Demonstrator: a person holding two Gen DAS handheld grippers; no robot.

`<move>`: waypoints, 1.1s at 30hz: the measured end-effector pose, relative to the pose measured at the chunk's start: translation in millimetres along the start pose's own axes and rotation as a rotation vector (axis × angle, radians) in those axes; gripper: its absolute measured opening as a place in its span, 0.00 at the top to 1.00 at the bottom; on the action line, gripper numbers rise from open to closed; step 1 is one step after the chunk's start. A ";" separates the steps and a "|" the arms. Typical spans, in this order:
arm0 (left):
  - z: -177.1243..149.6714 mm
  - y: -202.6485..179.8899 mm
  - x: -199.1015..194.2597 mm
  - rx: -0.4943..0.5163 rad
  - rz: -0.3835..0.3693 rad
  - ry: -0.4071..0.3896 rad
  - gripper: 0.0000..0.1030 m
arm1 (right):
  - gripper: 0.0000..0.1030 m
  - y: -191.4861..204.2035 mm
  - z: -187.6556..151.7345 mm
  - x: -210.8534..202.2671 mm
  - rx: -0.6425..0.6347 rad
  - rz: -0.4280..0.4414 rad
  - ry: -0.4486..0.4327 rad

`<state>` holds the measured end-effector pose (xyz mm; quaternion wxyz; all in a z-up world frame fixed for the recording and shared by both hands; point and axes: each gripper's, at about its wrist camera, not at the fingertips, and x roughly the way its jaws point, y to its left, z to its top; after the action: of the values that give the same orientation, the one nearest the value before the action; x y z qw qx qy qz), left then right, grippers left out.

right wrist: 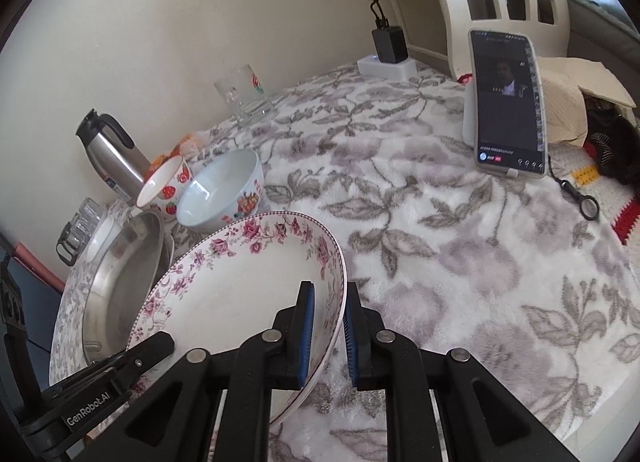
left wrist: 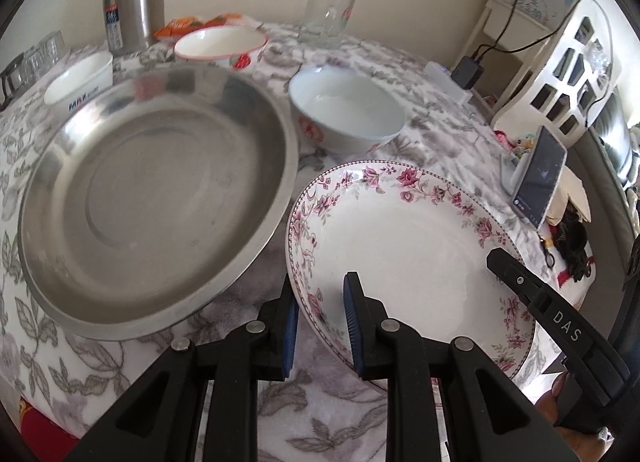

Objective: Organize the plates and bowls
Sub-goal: 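Lift the pink-floral plate on edge with both grippers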

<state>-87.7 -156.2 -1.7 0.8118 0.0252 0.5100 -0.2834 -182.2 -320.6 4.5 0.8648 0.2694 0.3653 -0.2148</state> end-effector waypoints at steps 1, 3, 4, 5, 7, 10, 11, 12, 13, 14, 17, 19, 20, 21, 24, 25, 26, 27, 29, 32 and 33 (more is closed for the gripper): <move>0.0 -1.3 -4.5 0.007 -0.003 -0.012 0.78 | 0.85 0.2 0.9 -4.4 0.002 0.002 -0.016; 1.4 -4.2 -13.6 0.021 -0.014 -0.041 0.78 | 0.85 0.7 2.0 -12.1 0.009 0.004 -0.041; 2.3 -5.5 -18.9 0.027 -0.020 -0.057 0.78 | 0.85 1.4 2.3 -15.5 0.011 0.004 -0.052; 3.0 -6.1 -22.7 0.030 -0.025 -0.068 0.78 | 0.85 2.7 2.9 -19.3 0.011 0.005 -0.064; 5.0 -6.0 -31.2 0.030 -0.037 -0.092 0.78 | 0.85 6.3 4.5 -25.7 0.013 0.008 -0.083; 9.7 -3.9 -42.5 0.035 -0.046 -0.121 0.78 | 0.85 14.7 8.4 -32.8 0.009 0.017 -0.105; 10.6 -1.9 -47.1 0.037 -0.047 -0.133 0.78 | 0.85 18.2 10.0 -35.2 0.008 0.024 -0.113; 11.9 0.5 -51.2 0.036 -0.048 -0.145 0.78 | 0.85 22.9 12.3 -37.6 0.003 0.031 -0.122; 13.6 3.3 -54.5 0.030 -0.051 -0.155 0.78 | 0.85 27.2 13.8 -39.1 -0.001 0.034 -0.129; 14.8 7.0 -57.8 0.024 -0.055 -0.162 0.78 | 0.85 32.2 15.6 -41.2 -0.008 0.037 -0.138; 20.8 19.0 -63.3 -0.004 -0.062 -0.175 0.78 | 0.85 49.2 21.6 -46.2 -0.033 0.052 -0.158; 24.1 27.0 -67.5 -0.022 -0.057 -0.186 0.78 | 0.85 63.6 25.5 -47.4 -0.061 0.054 -0.167; 25.8 31.2 -69.7 -0.032 -0.054 -0.192 0.78 | 0.85 70.2 26.9 -47.4 -0.073 0.056 -0.169; 27.8 36.8 -72.9 -0.045 -0.051 -0.201 0.78 | 0.85 75.9 28.2 -47.1 -0.084 0.060 -0.170; 32.9 52.5 -80.5 -0.088 -0.062 -0.218 0.78 | 0.85 92.6 31.9 -45.4 -0.111 0.075 -0.170; 34.6 57.4 -82.8 -0.097 -0.063 -0.224 0.78 | 0.85 95.9 32.6 -44.6 -0.113 0.083 -0.169; 36.3 60.9 -84.1 -0.104 -0.062 -0.228 0.78 | 0.85 100.9 33.4 -43.6 -0.118 0.092 -0.168; 38.6 66.6 -87.0 -0.115 -0.061 -0.235 0.78 | 0.85 106.7 34.6 -42.3 -0.126 0.098 -0.166; 41.6 75.0 -91.7 -0.130 -0.061 -0.250 0.78 | 0.85 117.5 36.3 -40.3 -0.143 0.103 -0.163; 47.3 90.4 -100.0 -0.159 -0.063 -0.271 0.78 | 0.85 134.0 39.5 -37.2 -0.158 0.124 -0.161; 48.6 95.0 -102.2 -0.168 -0.064 -0.278 0.78 | 0.85 140.9 40.9 -35.7 -0.163 0.133 -0.161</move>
<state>-34.6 -48.3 84.1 0.8645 -0.0983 0.4150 -0.2662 -103.9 -232.4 98.8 0.9227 0.2035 0.2923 -0.1476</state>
